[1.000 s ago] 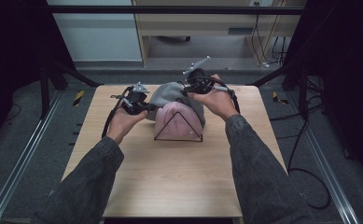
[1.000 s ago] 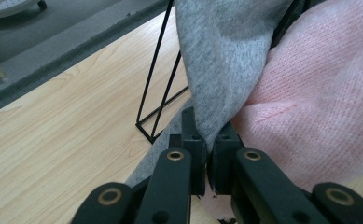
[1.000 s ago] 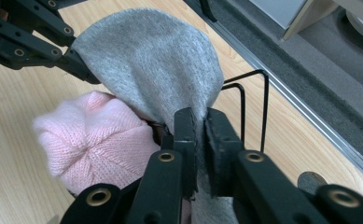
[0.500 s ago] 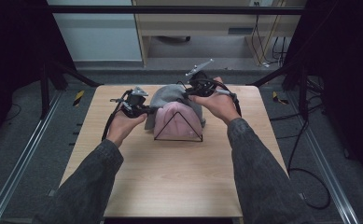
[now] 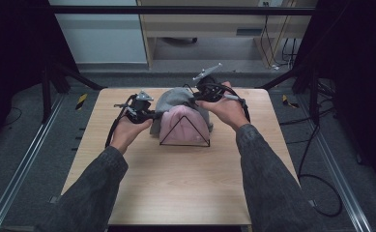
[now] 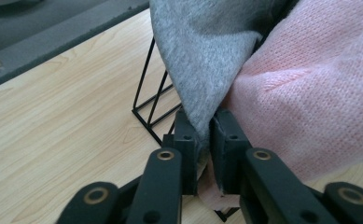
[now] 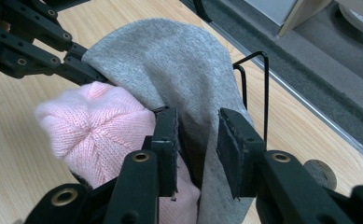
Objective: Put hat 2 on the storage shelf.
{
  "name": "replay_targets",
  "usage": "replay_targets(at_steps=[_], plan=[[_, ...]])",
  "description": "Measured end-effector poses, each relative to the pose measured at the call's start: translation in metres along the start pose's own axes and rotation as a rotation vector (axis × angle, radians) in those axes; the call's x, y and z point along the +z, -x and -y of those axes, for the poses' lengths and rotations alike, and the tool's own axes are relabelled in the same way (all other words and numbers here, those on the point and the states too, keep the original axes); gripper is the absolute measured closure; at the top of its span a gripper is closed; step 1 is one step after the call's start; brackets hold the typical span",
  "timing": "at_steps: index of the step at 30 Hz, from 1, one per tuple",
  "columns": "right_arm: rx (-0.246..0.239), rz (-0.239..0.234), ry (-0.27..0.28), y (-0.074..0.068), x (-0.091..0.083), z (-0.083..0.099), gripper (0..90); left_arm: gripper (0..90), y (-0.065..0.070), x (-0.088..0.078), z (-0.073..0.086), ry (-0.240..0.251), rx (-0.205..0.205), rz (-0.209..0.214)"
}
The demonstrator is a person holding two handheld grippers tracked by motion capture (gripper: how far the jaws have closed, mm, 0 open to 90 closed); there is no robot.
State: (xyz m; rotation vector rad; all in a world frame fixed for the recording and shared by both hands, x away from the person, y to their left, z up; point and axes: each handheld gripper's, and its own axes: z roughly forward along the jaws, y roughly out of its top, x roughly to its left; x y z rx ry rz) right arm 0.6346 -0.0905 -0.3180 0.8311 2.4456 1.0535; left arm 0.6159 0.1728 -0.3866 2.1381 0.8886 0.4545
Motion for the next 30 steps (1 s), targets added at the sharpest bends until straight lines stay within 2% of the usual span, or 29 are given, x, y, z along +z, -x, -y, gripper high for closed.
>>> replay_targets(at_steps=[5, 16, 24, 28, 30], plan=[[0.002, 0.005, 0.013, 0.0, -0.002, 0.0, 66.5, 76.1, 0.002, -0.003, -0.001, 0.009, 0.009, -0.016], [0.012, 0.018, 0.027, 0.0, -0.006, 0.001, 61.2, 69.2, 0.003, -0.006, -0.003, 0.027, -0.002, -0.029], [0.03, 0.048, 0.042, 0.001, -0.004, 0.001, 55.2, 62.0, 0.004, -0.01, -0.005, 0.05, -0.011, -0.039], [0.044, 0.048, 0.056, 0.002, -0.005, 0.001, 48.7, 55.4, 0.006, -0.017, -0.009, 0.117, -0.023, -0.062], [0.045, 0.045, 0.067, 0.001, -0.006, 0.001, 44.4, 50.3, 0.005, -0.019, -0.01, 0.125, -0.021, -0.066]])
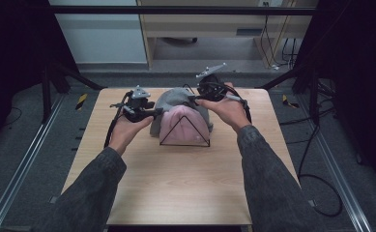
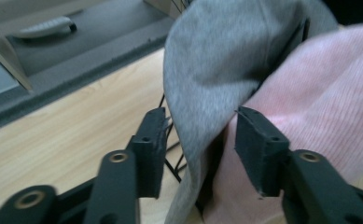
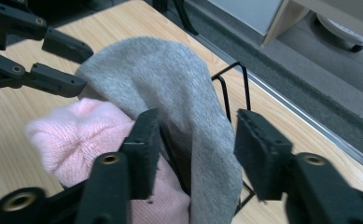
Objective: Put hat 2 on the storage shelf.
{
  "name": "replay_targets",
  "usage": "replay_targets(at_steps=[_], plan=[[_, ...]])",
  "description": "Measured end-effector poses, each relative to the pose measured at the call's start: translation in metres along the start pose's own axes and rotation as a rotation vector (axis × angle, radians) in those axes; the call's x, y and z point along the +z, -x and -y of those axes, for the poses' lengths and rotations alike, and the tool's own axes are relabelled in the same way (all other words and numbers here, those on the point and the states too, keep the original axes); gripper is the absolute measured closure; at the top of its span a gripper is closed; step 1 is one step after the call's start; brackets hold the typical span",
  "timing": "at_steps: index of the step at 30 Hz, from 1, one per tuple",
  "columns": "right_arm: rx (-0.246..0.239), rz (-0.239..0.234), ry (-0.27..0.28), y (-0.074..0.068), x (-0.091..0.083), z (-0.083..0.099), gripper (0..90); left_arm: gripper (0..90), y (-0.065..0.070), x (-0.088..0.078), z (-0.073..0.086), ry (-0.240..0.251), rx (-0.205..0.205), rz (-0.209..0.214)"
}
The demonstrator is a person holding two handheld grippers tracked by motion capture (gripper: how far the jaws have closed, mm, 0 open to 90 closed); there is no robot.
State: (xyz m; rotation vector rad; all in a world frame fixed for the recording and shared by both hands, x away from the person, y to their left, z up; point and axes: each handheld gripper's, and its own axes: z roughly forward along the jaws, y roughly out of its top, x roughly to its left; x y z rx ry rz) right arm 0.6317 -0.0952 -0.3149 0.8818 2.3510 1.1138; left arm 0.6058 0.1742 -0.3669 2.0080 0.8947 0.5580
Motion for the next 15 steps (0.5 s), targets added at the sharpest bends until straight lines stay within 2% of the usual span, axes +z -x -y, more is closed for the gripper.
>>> replay_targets(at_steps=[3, 6, 10, 12, 13, 15], plan=[[0.005, 0.022, 0.002, 0.0, 0.0, 0.0, 35.8, 42.1, 0.0, -0.005, -0.006, 0.04, -0.011, 0.002], [0.017, 0.037, 0.003, 0.001, -0.001, 0.0, 28.3, 34.3, 0.0, -0.008, -0.012, 0.035, -0.007, 0.017], [0.033, 0.047, 0.01, 0.002, -0.004, 0.0, 20.2, 23.9, 0.0, -0.014, -0.019, 0.044, -0.029, 0.045], [0.037, 0.05, 0.017, 0.002, -0.006, 0.0, 18.7, 19.5, 0.0, -0.015, -0.02, 0.043, -0.033, 0.046], [0.057, 0.059, 0.038, 0.003, -0.011, 0.0, 14.8, 17.6, 0.001, -0.017, -0.022, 0.039, -0.034, 0.045], [0.065, 0.065, 0.045, 0.003, -0.015, 0.001, 11.5, 15.6, 0.005, -0.021, -0.025, 0.032, -0.03, 0.045]])
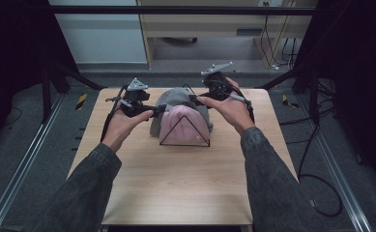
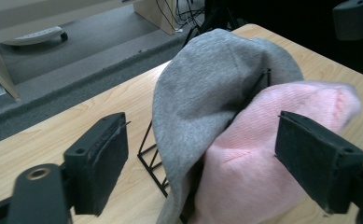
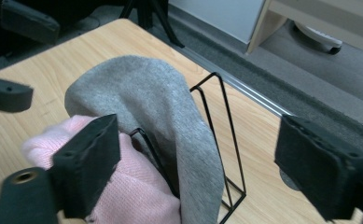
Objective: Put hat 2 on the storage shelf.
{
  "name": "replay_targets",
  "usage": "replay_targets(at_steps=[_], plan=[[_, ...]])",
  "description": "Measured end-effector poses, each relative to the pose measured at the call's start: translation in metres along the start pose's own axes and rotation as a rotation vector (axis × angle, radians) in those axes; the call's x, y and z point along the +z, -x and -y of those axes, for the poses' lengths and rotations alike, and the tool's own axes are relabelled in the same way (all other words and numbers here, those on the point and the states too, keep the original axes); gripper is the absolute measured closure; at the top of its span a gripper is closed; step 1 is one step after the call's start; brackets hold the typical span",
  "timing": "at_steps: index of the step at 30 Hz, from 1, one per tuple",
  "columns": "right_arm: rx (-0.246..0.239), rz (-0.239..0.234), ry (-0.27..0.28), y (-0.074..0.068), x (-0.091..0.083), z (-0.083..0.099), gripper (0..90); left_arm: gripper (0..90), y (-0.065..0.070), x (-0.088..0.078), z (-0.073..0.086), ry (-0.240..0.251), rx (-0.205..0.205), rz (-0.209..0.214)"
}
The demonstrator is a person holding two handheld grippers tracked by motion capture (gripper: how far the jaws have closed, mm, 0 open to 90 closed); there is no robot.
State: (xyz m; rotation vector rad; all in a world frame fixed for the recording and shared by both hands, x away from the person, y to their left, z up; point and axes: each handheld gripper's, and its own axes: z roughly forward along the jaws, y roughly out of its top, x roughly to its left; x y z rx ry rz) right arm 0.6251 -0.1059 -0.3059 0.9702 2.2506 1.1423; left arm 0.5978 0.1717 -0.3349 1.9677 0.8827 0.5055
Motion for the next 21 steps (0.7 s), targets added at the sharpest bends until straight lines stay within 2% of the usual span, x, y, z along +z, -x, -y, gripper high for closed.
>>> replay_targets(at_steps=[2, 8, 13, 17, 21], plan=[[0.0, 0.004, 0.005, 0.0, -0.002, 0.001, 10.4, 13.6, 0.002, -0.002, -0.001, -0.004, 0.004, 0.001], [0.011, 0.017, 0.075, -0.004, -0.031, 0.012, 6.6, 8.6, 0.021, -0.018, -0.006, -0.029, 0.052, 0.012], [0.024, 0.038, 0.103, -0.008, -0.055, 0.029, 6.5, 6.6, 0.033, -0.031, 0.001, -0.047, 0.074, 0.013], [0.039, 0.053, 0.118, -0.01, -0.075, 0.046, 7.2, 5.5, 0.038, -0.037, 0.007, -0.069, 0.083, 0.016], [0.04, 0.063, 0.113, -0.007, -0.084, 0.059, 8.7, 4.7, 0.038, -0.045, 0.013, -0.079, 0.098, 0.027]])
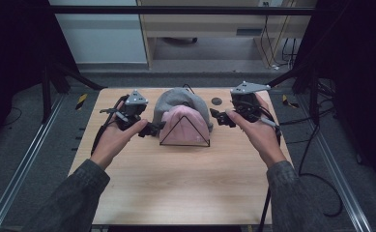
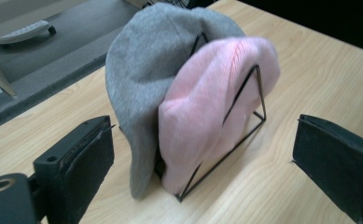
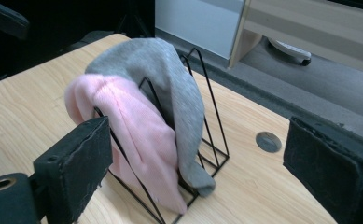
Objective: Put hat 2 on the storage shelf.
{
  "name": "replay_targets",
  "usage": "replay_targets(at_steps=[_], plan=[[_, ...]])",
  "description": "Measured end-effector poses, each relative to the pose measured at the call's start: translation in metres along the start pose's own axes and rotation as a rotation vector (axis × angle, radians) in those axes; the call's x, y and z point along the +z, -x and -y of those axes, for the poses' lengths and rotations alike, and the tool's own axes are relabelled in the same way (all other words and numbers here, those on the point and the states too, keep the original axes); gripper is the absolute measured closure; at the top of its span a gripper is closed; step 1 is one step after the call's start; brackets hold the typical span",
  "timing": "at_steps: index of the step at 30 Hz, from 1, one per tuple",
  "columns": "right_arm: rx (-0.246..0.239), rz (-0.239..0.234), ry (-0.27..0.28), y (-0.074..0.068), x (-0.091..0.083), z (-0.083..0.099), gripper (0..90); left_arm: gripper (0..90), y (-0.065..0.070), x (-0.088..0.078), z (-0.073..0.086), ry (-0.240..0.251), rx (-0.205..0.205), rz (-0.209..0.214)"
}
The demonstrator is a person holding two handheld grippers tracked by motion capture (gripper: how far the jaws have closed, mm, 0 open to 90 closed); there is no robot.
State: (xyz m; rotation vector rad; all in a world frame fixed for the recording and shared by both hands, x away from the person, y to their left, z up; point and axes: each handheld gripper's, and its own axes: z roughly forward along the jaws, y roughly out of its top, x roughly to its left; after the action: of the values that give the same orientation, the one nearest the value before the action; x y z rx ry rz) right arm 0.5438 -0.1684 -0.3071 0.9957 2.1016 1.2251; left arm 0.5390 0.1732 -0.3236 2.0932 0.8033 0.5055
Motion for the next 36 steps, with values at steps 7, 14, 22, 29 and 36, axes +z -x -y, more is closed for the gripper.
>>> replay_targets(at_steps=[7, 14, 22, 29, 36], plan=[[0.04, 0.048, 0.001, 0.015, -0.011, 0.02, 12.9, 4.8, -0.007, -0.011, 0.018, -0.019, -0.008, 0.005], [0.05, 0.047, -0.028, 0.017, -0.017, 0.051, 14.0, 4.8, -0.006, -0.014, 0.041, -0.049, 0.02, 0.002], [0.048, 0.037, -0.079, 0.011, -0.023, 0.093, 13.9, 4.8, 0.001, -0.008, 0.072, -0.086, 0.042, 0.012], [0.055, 0.04, -0.129, 0.008, -0.021, 0.125, 14.6, 4.3, 0.004, 0.003, 0.094, -0.131, 0.061, 0.011], [0.073, 0.028, -0.206, 0.006, -0.009, 0.155, 14.9, 4.6, 0.001, 0.018, 0.118, -0.183, 0.052, 0.029]])
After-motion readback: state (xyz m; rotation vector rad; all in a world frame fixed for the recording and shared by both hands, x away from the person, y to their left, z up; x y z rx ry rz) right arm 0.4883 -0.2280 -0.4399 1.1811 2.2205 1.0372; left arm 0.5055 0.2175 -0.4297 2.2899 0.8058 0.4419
